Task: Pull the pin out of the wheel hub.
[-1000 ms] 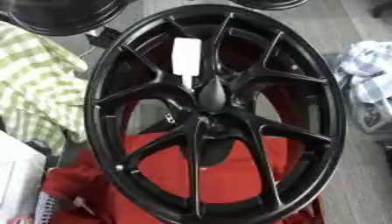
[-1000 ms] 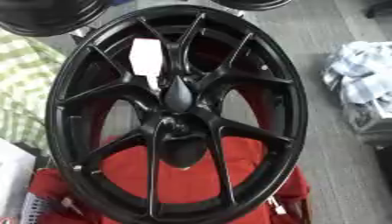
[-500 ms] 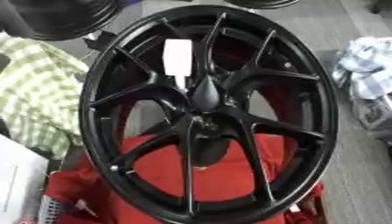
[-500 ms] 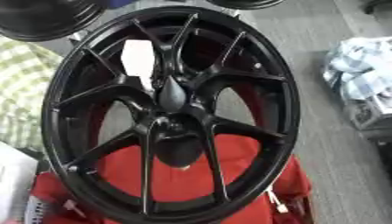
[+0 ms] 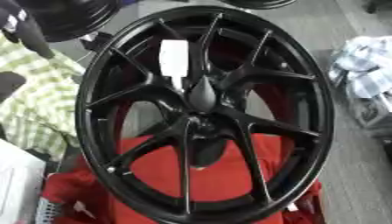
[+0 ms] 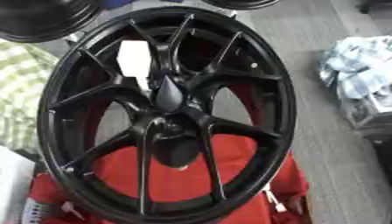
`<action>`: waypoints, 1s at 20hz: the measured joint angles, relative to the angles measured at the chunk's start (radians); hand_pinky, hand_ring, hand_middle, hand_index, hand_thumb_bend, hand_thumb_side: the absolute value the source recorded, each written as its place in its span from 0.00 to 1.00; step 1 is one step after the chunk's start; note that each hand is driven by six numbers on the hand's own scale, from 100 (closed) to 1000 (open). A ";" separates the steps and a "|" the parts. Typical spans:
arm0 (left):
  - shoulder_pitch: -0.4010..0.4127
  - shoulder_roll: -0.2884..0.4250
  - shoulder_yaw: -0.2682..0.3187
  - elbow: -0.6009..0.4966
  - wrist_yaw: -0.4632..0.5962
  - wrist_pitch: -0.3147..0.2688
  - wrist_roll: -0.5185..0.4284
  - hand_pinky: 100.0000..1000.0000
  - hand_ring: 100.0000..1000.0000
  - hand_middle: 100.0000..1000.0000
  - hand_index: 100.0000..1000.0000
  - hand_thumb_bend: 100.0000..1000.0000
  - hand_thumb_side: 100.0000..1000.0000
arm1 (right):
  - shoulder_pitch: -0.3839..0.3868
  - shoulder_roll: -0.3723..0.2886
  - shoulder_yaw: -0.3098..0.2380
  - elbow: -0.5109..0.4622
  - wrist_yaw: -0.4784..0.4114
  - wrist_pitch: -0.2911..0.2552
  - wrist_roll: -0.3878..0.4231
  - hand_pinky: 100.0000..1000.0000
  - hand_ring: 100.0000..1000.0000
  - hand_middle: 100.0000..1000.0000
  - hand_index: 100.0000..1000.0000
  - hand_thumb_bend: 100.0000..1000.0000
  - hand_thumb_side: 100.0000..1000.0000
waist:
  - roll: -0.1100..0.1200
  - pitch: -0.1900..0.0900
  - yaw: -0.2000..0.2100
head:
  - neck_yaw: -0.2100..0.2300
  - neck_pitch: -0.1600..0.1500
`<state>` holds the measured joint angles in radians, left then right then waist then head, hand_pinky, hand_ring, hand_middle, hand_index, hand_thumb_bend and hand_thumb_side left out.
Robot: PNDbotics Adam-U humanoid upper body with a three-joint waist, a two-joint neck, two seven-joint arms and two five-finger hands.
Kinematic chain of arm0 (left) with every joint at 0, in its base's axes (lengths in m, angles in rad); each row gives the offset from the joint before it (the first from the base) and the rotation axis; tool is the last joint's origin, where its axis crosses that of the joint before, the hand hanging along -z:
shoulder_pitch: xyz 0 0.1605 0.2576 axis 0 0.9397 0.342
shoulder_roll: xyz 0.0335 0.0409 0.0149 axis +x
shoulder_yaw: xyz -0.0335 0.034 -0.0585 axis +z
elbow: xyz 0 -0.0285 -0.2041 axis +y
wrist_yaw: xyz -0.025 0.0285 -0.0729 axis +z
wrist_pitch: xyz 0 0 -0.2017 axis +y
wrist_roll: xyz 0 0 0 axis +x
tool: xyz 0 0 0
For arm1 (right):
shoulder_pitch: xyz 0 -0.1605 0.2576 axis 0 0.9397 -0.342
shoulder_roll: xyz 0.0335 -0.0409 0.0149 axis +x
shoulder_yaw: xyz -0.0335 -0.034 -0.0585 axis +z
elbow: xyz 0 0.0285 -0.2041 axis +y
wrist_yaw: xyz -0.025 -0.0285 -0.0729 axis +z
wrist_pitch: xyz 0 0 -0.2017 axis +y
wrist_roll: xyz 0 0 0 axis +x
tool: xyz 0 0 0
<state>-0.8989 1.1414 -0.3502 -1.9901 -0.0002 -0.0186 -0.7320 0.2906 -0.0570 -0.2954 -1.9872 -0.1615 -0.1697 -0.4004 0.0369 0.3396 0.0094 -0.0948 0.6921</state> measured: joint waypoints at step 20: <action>-0.318 -0.317 -0.201 0.019 -0.053 0.451 -0.050 0.77 0.81 0.77 0.91 0.00 0.46 | -0.018 0.000 0.019 0.000 -0.001 0.047 0.001 0.96 0.79 0.78 0.71 0.00 0.67 | 0.000 0.001 -0.014 | 0.027 -0.018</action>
<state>-1.2173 0.8248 -0.5515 -1.9708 -0.0528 0.4329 -0.7816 0.2728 -0.0569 -0.2760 -1.9872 -0.1620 -0.1227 -0.3998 0.0368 0.3403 -0.0050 -0.0681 0.6746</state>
